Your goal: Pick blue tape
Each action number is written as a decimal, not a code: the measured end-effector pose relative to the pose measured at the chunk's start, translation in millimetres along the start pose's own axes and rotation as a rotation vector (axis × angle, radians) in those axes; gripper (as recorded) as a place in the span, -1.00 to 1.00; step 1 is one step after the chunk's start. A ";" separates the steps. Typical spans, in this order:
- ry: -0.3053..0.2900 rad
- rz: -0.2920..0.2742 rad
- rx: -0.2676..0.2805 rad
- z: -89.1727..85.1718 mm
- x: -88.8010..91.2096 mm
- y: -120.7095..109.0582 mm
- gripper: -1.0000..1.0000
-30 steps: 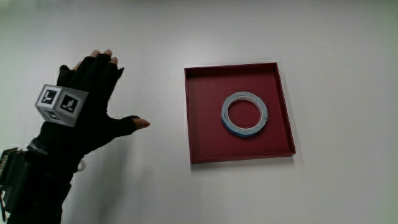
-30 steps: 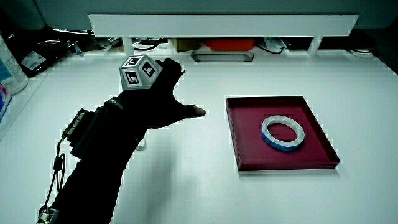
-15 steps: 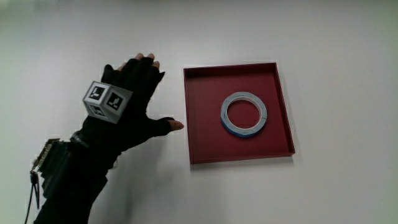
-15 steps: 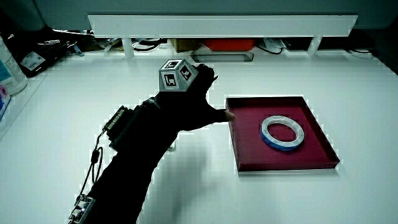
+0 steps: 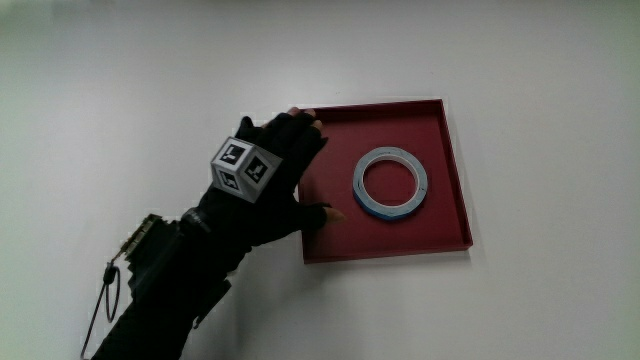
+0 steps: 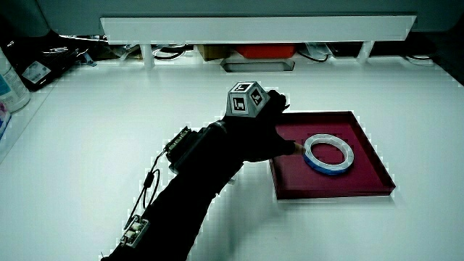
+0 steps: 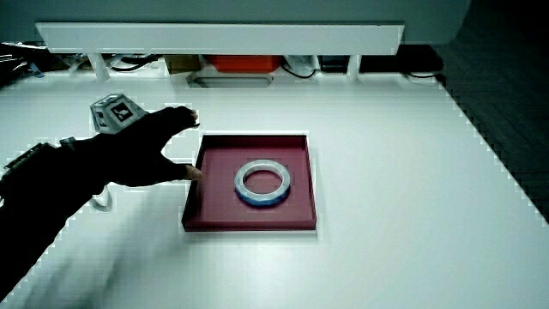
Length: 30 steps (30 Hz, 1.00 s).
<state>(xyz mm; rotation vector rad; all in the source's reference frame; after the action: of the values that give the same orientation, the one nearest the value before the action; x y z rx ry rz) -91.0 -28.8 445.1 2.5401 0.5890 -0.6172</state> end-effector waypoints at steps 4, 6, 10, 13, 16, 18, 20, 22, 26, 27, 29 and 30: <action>-0.029 -0.011 -0.043 -11.4 4.6 9.1 0.00; -0.037 -0.031 -0.057 -21.0 5.2 15.2 0.00; -0.007 -0.063 -0.071 -32.5 15.2 24.2 0.00; -0.004 -0.060 -0.095 -42.2 21.4 30.2 0.00; 0.019 -0.063 -0.114 -49.3 27.4 35.1 0.00; 0.020 -0.053 -0.133 -56.4 29.4 38.9 0.00; 0.044 -0.062 -0.149 -61.6 33.0 41.6 0.00; 0.061 -0.074 -0.153 -67.5 35.2 44.3 0.00; 0.085 -0.070 -0.174 -76.4 38.6 47.9 0.00; 0.077 -0.073 -0.181 -80.0 38.1 49.0 0.00; 0.099 -0.079 -0.182 -81.8 41.0 49.5 0.00; 0.094 -0.081 -0.187 -84.9 40.5 50.5 0.00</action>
<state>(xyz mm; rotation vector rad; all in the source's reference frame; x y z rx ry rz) -6.4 -13.6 508.3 2.3892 0.7497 -0.4497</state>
